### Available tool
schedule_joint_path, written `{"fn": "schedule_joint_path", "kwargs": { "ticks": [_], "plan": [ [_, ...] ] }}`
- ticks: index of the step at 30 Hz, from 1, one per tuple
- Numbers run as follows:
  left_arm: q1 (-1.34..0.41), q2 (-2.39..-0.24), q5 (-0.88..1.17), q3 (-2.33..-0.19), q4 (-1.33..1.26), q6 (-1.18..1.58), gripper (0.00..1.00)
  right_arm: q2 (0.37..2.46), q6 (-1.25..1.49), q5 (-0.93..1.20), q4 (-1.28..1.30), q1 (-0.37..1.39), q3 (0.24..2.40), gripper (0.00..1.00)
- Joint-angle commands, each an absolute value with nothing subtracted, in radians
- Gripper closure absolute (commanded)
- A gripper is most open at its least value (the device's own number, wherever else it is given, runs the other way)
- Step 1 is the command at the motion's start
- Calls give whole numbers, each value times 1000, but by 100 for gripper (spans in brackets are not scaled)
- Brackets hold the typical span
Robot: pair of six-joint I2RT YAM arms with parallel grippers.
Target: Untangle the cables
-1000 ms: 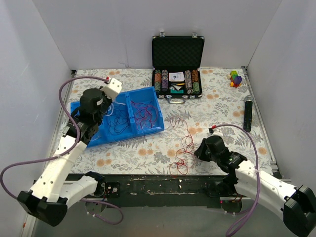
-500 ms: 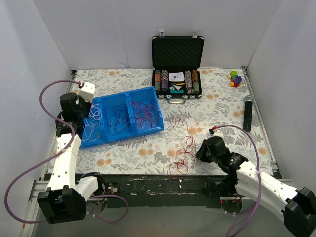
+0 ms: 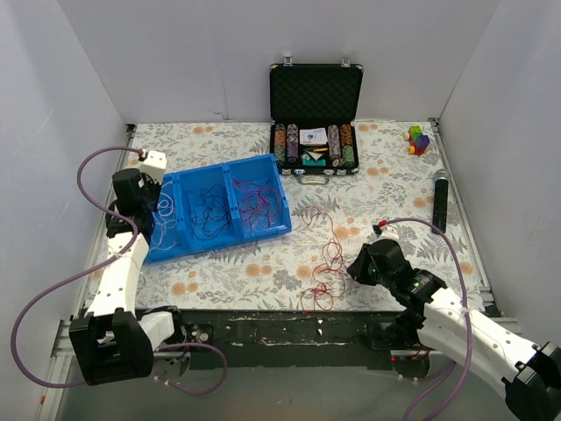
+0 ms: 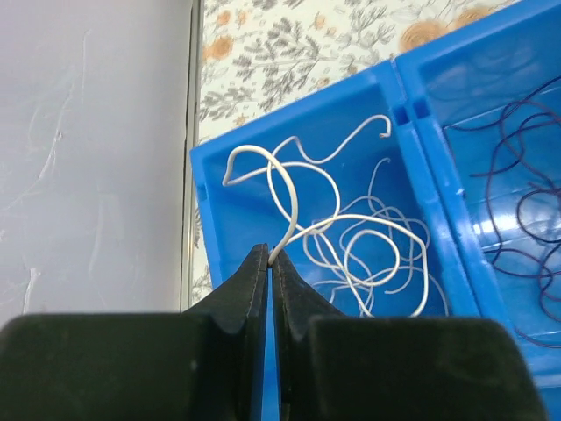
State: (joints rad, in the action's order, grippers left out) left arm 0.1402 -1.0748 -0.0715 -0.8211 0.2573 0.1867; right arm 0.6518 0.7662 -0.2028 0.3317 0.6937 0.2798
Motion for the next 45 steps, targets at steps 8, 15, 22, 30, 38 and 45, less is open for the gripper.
{"fn": "schedule_joint_path", "kwargs": {
  "ticks": [8, 15, 22, 30, 38, 45],
  "plan": [
    [167, -1040, -121, -692, 202, 172, 95, 660, 727, -215, 351, 692, 388, 76],
    [167, -1094, -9, -903, 395, 222, 2, 753, 646, -201, 328, 692, 471, 76],
    [167, -1152, 195, -1210, 665, 270, 2, 891, 586, -74, 299, 692, 557, 76],
    [167, -1082, 259, -1284, 738, 224, 2, 1024, 557, -81, 284, 802, 581, 12],
    [166, -1020, 261, -1227, 764, 170, 2, 1121, 586, -109, 287, 883, 621, 10],
    [167, -989, 255, -1201, 730, 186, 2, 1115, 580, -184, 324, 908, 670, 58]
  ]
}}
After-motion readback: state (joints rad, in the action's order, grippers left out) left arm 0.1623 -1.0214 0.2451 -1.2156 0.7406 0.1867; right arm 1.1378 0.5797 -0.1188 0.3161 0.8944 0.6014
